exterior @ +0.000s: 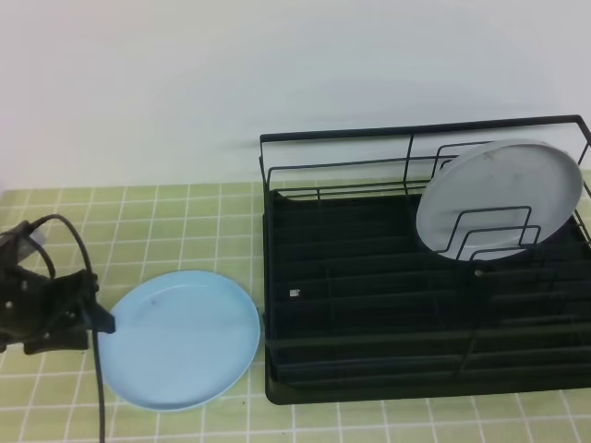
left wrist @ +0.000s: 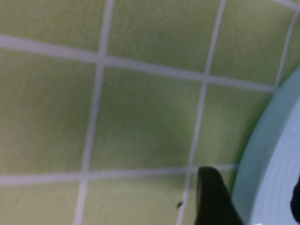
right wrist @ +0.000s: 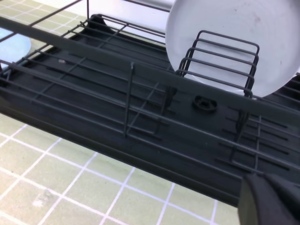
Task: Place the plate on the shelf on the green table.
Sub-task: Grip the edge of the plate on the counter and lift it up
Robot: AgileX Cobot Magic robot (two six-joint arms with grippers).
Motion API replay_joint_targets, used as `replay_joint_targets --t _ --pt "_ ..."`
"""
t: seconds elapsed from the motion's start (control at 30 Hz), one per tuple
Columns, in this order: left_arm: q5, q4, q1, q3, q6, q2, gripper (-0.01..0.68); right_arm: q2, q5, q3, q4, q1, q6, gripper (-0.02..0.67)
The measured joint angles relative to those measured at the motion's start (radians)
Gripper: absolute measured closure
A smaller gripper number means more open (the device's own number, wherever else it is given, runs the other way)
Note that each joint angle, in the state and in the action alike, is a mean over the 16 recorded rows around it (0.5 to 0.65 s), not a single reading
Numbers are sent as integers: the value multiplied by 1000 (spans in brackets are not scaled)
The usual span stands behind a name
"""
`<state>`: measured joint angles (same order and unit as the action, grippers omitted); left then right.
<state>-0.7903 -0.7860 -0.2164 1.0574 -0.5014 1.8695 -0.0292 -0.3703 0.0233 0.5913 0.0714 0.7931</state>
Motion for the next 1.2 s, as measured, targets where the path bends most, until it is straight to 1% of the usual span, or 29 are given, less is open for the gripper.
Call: replay_joint_targets --t 0.17,0.27,0.5,0.67,0.77,0.83,1.2 --pt "-2 1 27 26 -10 37 332 0 0 0 0 0 0 652" --pt "3 16 46 39 -10 52 359 0 0 0 0 0 0 652" --pt "13 68 77 58 7 72 504 0 0 0 0 0 0 652" --pt "17 94 82 62 18 70 610 0 0 0 0 0 0 652" --pt "15 108 82 66 24 61 657 0 0 0 0 0 0 652" --pt "11 118 82 72 30 52 671 0 0 0 0 0 0 652" --pt "-68 164 82 148 84 -64 672 0 0 0 0 0 0 652"
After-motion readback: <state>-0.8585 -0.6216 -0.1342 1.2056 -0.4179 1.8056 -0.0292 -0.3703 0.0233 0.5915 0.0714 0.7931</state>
